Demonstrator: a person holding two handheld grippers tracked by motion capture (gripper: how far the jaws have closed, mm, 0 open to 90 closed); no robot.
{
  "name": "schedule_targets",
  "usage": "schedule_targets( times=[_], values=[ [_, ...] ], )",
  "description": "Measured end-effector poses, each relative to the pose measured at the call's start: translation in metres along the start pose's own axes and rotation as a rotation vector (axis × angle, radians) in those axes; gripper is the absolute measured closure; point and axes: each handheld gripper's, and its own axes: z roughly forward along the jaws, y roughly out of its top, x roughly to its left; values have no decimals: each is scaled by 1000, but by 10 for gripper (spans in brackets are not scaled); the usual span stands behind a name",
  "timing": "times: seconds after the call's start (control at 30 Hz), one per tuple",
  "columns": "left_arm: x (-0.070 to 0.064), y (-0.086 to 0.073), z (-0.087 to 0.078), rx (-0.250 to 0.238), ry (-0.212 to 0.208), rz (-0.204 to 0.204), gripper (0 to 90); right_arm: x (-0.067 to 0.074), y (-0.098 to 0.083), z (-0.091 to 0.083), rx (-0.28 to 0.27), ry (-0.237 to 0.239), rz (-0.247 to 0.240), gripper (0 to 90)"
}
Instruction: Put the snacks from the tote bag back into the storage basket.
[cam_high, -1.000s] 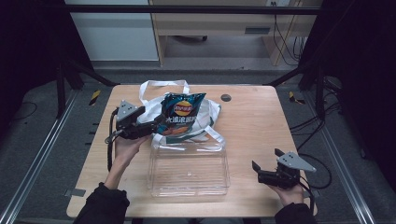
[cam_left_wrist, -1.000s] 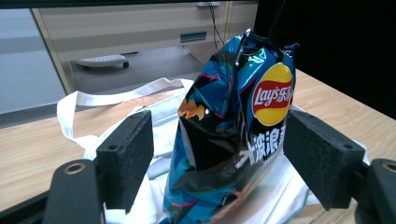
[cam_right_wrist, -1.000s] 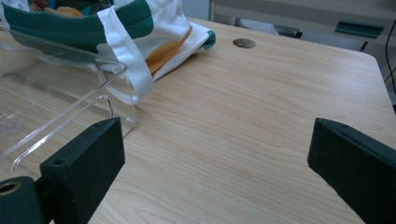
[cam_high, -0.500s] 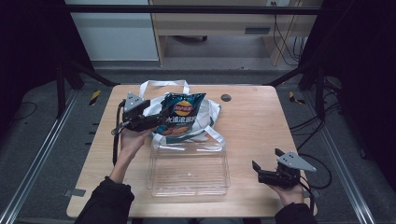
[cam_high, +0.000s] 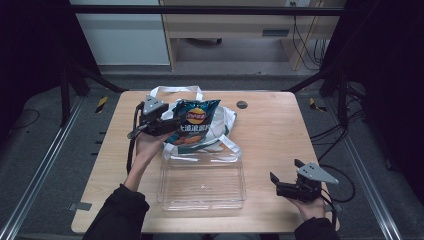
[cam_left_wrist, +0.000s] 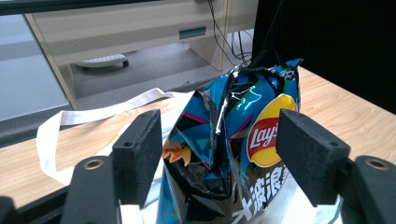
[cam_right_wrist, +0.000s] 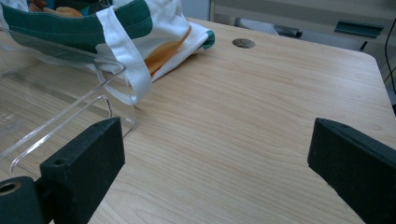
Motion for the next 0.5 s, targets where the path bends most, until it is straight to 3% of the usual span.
schedule_targets(
  times=[0.27,0.5],
  values=[
    [-1,-3,11,42,4,13,447,0,0,0,2,1,-2,42],
    [-1,-5,17,60,-2,12,623,0,0,1,4,6,-3,42]
  ],
)
